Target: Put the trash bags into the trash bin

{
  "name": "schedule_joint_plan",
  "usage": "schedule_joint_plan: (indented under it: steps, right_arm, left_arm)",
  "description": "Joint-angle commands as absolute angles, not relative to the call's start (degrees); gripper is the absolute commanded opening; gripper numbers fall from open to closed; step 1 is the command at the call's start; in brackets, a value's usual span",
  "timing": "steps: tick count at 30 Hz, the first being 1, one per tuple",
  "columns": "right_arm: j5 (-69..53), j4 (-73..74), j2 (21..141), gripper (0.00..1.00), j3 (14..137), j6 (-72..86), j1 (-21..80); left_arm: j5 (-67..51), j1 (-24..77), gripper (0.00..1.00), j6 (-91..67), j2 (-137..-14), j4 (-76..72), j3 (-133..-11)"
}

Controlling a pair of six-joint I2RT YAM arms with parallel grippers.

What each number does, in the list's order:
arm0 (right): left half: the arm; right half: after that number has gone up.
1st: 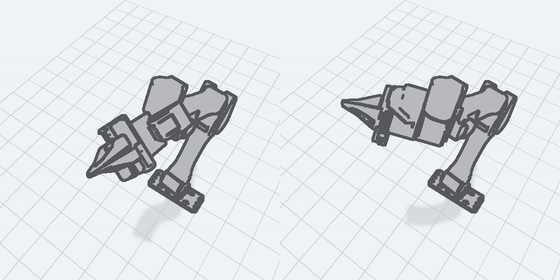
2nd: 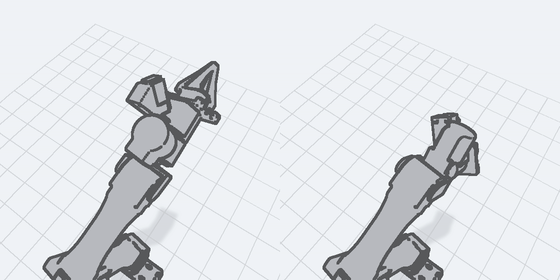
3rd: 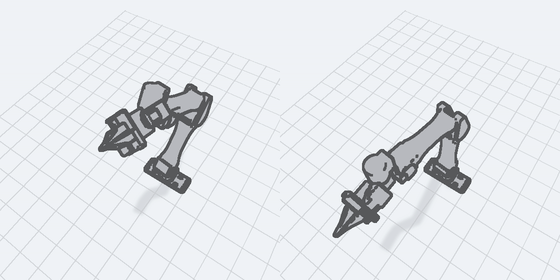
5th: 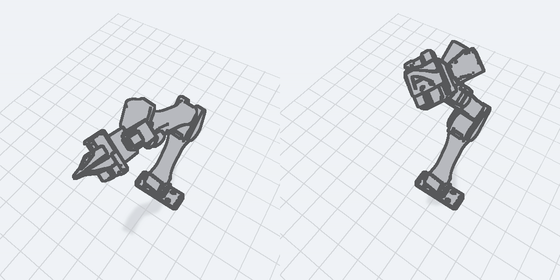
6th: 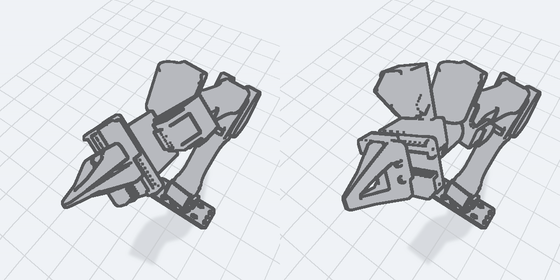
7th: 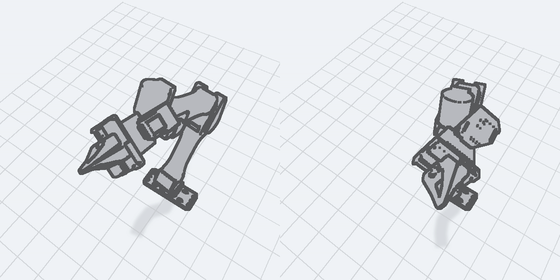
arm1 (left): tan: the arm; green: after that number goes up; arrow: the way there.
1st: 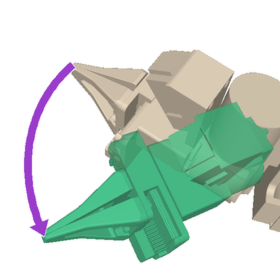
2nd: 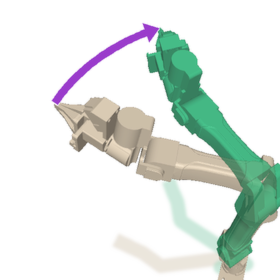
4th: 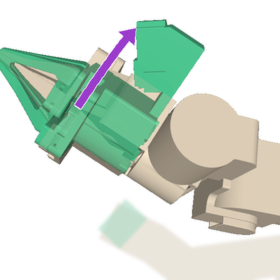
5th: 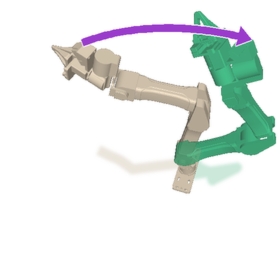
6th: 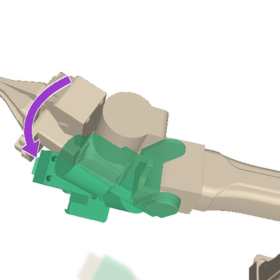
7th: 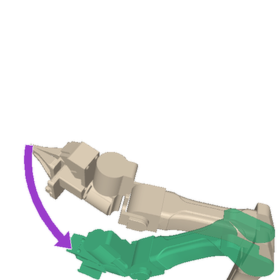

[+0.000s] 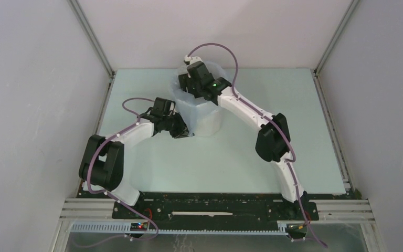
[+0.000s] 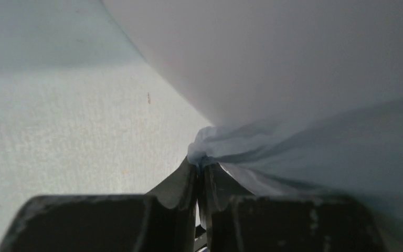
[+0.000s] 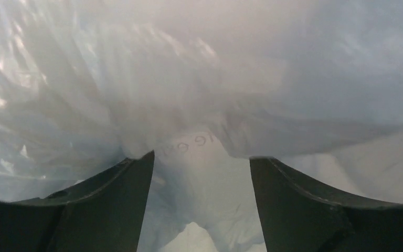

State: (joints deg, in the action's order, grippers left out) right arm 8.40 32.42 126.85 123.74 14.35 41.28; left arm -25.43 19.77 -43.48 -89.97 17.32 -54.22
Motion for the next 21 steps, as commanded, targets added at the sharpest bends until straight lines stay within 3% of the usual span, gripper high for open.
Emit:
schedule_joint_plan:
  steps: [1, 12, 21]
  right_arm:
    - [11.0, 31.3, 126.7, 0.79, 128.5, 13.7, 42.2]
    - [6.6, 36.0, 109.0, 0.82, 112.5, 7.7, 40.4]
    - [8.7, 32.1, 106.3, 0.79, 98.6, 16.4, 41.7]
  left_arm:
    - [-25.1, 20.0, 0.12, -42.5, -89.3, 17.1, -54.7]
    - [-24.0, 20.0, 0.12, -42.2, -88.5, 16.7, -53.5]
    - [-23.7, 19.8, 0.12, -40.3, -87.4, 18.0, -52.8]
